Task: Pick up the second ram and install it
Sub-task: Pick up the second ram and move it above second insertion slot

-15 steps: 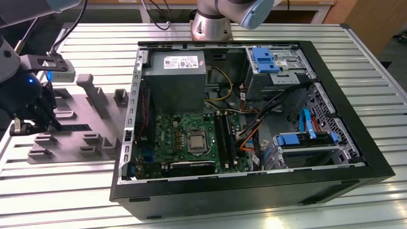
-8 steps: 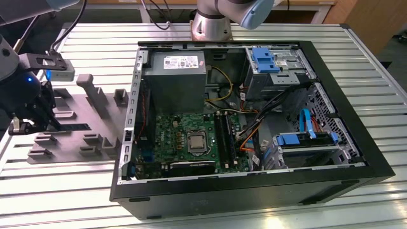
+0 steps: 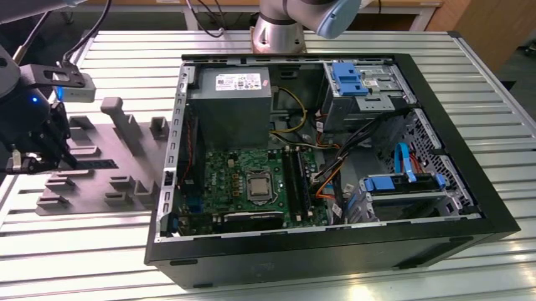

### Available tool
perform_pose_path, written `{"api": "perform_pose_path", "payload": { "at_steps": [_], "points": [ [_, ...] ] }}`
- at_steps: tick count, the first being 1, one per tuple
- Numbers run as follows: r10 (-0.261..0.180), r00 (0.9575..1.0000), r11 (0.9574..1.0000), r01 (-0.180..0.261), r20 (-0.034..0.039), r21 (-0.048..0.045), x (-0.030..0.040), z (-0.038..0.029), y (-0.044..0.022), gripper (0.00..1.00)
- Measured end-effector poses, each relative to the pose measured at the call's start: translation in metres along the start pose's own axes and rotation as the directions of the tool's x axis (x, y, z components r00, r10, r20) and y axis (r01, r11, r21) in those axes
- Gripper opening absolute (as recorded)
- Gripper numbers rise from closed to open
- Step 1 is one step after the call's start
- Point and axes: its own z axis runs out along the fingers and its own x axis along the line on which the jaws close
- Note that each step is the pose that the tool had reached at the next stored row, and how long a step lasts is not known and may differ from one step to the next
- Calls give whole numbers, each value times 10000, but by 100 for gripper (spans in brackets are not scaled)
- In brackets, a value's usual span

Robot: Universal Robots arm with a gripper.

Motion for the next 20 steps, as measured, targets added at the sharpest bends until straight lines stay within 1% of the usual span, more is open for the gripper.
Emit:
{"api": "perform_pose_path", "payload": {
  "at_steps": [20],
  "points": [
    [1, 10000, 10000, -1, 0, 0, -3, -137, 2, 14]
  ]
}}
